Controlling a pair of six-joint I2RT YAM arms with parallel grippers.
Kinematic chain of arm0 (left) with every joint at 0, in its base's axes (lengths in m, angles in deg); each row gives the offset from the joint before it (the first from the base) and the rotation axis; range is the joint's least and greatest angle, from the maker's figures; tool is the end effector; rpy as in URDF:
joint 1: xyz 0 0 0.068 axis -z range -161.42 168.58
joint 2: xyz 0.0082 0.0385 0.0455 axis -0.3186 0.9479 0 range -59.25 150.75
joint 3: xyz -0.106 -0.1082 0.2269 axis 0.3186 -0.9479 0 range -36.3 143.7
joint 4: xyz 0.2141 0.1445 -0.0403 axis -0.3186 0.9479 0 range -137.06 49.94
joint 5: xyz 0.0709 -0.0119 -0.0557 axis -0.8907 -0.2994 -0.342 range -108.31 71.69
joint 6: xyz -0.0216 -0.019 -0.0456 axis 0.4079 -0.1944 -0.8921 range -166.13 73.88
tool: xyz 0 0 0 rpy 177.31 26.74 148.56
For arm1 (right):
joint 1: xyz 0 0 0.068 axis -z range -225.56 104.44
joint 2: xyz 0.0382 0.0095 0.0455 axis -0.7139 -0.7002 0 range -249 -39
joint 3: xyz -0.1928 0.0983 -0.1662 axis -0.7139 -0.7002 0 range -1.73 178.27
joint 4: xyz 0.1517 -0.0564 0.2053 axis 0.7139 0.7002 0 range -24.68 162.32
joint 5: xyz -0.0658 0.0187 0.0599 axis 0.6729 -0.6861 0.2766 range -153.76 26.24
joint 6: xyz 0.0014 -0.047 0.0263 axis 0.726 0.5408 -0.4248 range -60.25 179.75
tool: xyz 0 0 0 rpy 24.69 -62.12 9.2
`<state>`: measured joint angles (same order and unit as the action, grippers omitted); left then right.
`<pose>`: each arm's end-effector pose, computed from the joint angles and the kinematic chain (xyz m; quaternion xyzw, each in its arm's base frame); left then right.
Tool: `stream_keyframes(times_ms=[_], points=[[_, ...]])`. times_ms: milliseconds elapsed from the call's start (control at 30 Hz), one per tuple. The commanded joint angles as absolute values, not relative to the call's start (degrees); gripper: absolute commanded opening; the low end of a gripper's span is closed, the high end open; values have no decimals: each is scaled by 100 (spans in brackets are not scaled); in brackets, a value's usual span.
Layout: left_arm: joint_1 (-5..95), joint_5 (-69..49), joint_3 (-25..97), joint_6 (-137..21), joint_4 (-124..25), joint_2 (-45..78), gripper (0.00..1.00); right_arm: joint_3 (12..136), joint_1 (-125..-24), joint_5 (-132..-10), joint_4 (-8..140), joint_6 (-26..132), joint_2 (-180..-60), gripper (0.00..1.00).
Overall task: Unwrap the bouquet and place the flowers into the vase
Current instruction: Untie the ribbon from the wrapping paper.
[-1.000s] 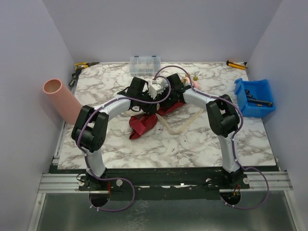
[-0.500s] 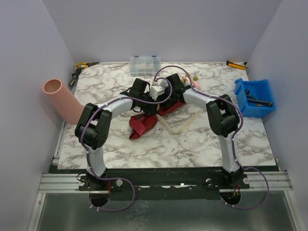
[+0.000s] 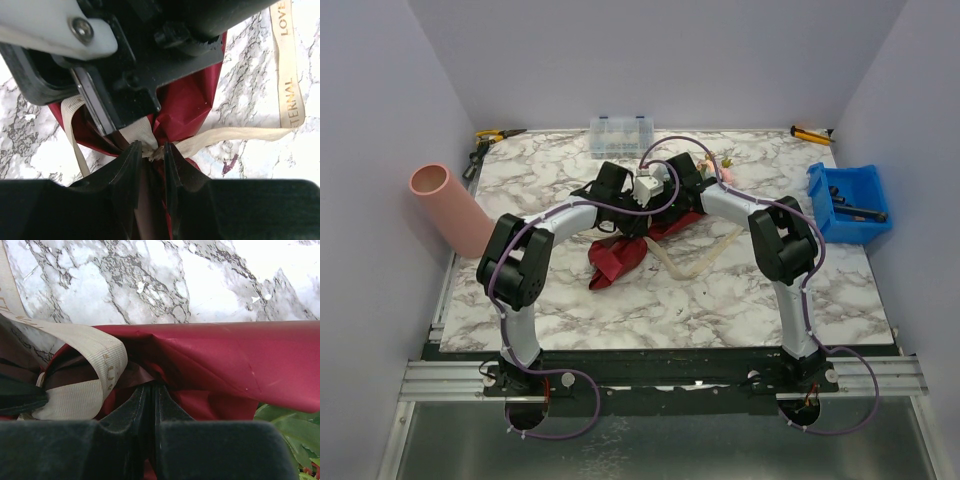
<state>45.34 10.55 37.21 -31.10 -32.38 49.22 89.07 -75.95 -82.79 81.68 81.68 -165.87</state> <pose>0.3557 -0.1986 0.1925 0.4045 0.8185 -0.2669 0.3085 0.4059 0.2516 0.1438 -0.4595 0.8146 0.1795 0.3052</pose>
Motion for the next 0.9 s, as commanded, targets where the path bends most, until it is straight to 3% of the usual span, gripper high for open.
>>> stream_keyframes(times_ms=[0,200,367,867], points=[[4565,895,3521,-2998,-3290,4952,29,8391,-7626,-7642,9570,8291,-17576,10],[4565,808,3522,-2970,-3295,4974,28,8398,-7628,-7641,9569,8288,-17576,10],[4565,886,3644,-3066,-3294,4956,0,8389,-7626,-7639,9573,8288,-17576,10],[4555,1591,3814,-4153,-3700,4251,0,8387,-7630,-7641,9564,8293,-17567,10]])
